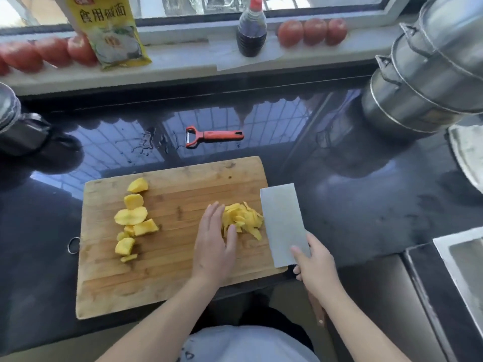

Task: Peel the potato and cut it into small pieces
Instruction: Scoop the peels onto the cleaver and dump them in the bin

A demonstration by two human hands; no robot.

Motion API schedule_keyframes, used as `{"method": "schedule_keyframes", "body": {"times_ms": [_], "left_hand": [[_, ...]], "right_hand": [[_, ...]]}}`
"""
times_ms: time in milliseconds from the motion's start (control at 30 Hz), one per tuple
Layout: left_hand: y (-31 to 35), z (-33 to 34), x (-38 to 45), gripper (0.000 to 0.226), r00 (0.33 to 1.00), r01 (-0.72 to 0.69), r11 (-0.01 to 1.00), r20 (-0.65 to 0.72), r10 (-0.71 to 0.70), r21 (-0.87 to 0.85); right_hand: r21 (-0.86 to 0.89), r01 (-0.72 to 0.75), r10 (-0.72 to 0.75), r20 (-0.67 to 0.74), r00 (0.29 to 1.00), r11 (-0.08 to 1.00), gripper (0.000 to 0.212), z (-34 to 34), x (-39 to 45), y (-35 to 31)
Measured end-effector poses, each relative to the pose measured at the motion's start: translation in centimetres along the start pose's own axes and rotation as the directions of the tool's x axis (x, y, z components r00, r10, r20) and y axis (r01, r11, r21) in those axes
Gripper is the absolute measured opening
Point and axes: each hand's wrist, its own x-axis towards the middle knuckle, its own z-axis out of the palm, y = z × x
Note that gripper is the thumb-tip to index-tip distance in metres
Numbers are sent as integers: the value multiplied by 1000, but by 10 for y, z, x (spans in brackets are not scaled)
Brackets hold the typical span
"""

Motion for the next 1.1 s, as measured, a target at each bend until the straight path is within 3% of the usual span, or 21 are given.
{"method": "schedule_keyframes", "body": {"times_ms": [200,400,667,867,1000,1100], "left_hand": [[7,24,10,50,996,-17,999,-84,20,37],[22,42,24,58,988,-40,994,-154,24,-101],[19,56,20,40,962,-157,985,-237,138,-66],[29,58,15,42,971,-175,976,-186,150,-130],[33,41,9,46,995,-102,928,-34,97,-357],[36,14,5,49,992,118,723,113,-55,-681]], "right_hand": [[-110,65,-72,-52,996,992,53,48,-9,-1],[-214,99,-121,-92,988,972,64,72,-14,-9],[-122,116,-127,-81,989,986,57,87,-25,-18],[24,92,-92,-13,996,995,58,82,-23,-13],[93,81,-83,10,997,992,57,80,-24,-7],[170,56,-63,39,997,984,57,79,-21,-2]]}}
